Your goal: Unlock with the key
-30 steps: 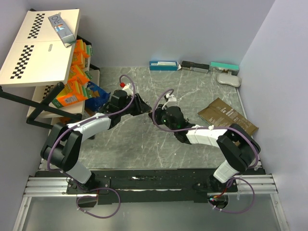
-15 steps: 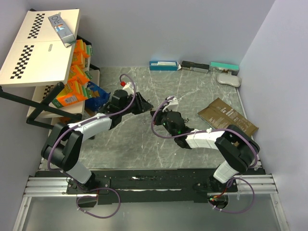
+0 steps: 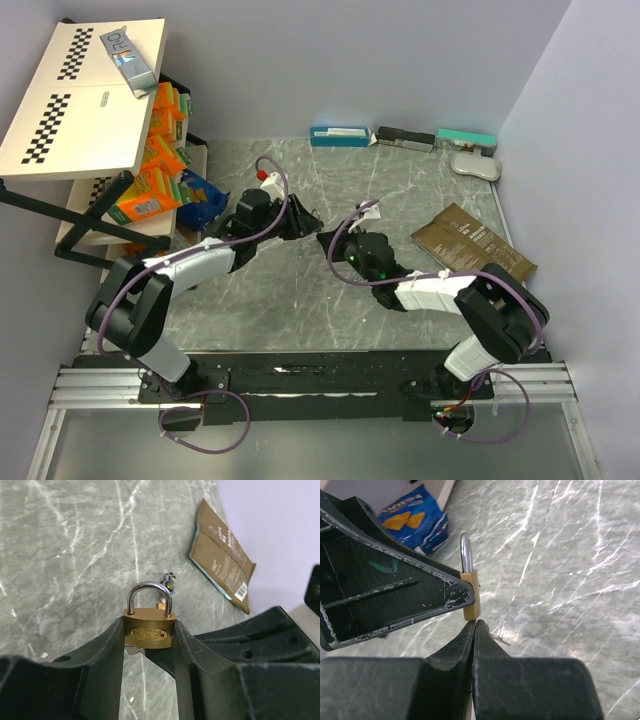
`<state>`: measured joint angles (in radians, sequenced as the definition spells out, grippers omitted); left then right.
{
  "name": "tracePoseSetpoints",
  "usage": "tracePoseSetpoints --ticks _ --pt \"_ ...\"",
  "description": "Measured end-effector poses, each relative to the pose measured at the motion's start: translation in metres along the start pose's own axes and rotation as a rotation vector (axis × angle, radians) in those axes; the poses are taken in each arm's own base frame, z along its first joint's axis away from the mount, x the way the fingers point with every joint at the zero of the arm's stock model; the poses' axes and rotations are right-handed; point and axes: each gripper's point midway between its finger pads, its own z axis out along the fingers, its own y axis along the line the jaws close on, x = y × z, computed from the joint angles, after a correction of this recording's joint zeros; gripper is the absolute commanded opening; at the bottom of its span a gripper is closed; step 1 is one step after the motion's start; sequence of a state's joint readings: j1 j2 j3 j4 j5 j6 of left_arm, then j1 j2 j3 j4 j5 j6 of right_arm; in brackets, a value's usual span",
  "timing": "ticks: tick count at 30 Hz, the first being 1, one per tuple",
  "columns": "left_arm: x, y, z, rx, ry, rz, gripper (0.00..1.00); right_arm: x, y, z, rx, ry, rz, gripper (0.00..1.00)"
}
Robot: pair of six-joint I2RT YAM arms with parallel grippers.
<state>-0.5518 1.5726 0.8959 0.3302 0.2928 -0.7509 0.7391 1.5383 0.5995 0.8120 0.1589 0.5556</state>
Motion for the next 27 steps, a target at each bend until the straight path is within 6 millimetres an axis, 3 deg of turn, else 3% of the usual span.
tracePoseSetpoints --ticks 16,27 --pt "-0.007 -0.045 -0.014 0.180 -0.006 0.086 0.01 -0.031 0.012 -0.029 -0.147 -0.027 0.160 0.00" --pt "-0.004 -0.056 -0.015 0.226 -0.003 0.151 0.01 -0.036 0.013 -0.036 -0.198 -0.006 0.207 0.00"
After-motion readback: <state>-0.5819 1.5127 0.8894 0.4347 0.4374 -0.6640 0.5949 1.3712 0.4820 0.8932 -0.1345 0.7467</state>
